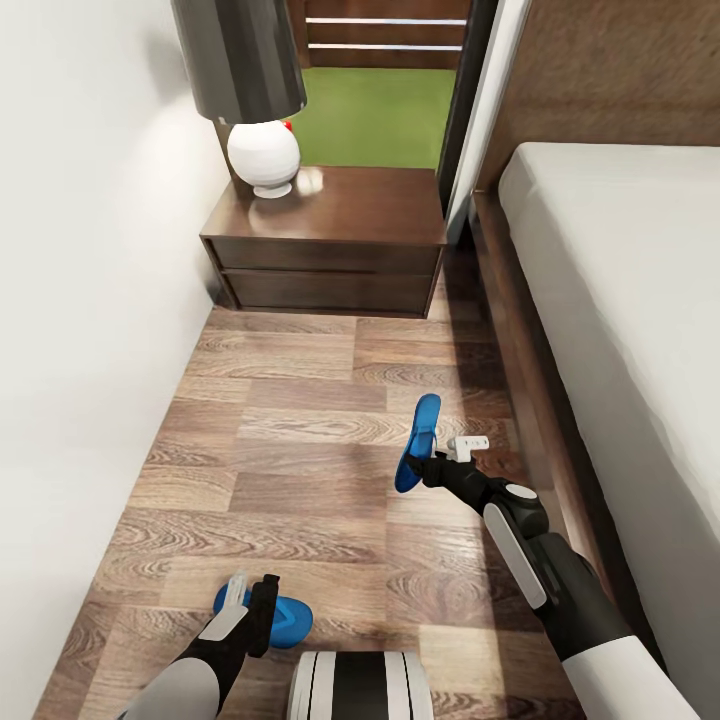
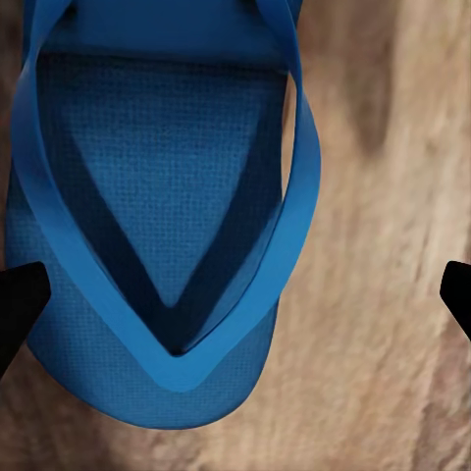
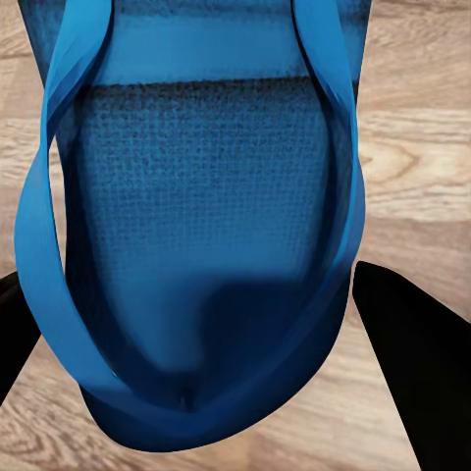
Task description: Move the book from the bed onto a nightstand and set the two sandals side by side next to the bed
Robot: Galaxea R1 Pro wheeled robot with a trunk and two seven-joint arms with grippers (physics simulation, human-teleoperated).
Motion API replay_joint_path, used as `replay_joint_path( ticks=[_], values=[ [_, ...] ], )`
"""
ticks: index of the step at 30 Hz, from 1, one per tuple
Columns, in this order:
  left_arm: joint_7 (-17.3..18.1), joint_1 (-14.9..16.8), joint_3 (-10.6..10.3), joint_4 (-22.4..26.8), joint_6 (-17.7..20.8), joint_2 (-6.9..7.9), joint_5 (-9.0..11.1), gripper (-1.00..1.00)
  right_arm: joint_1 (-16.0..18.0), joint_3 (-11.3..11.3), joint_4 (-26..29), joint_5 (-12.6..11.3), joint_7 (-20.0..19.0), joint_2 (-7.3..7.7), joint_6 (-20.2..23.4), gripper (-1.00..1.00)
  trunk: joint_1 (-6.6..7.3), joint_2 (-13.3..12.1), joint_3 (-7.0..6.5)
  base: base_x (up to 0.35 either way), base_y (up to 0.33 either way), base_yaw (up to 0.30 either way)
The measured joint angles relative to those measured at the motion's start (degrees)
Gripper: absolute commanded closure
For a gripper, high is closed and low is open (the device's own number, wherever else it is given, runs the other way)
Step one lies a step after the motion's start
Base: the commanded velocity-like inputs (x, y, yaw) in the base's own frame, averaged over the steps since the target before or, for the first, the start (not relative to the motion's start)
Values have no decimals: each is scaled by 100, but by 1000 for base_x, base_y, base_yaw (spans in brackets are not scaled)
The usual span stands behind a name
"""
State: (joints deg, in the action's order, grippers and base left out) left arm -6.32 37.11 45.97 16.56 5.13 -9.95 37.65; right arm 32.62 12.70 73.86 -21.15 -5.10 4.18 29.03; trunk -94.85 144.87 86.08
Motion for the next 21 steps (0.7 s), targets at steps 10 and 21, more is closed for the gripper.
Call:
replay_joint_path(
  ticks=[10,21],
  values=[
    [0,0,2,0,0,0,1,-100,-2,0,0,1,0,0,0,100,0,0,0,0,0,0],
    [3,0,7,0,0,0,4,-100,-1,0,0,1,3,0,0,100,0,0,0,0,0,0]
  ],
)
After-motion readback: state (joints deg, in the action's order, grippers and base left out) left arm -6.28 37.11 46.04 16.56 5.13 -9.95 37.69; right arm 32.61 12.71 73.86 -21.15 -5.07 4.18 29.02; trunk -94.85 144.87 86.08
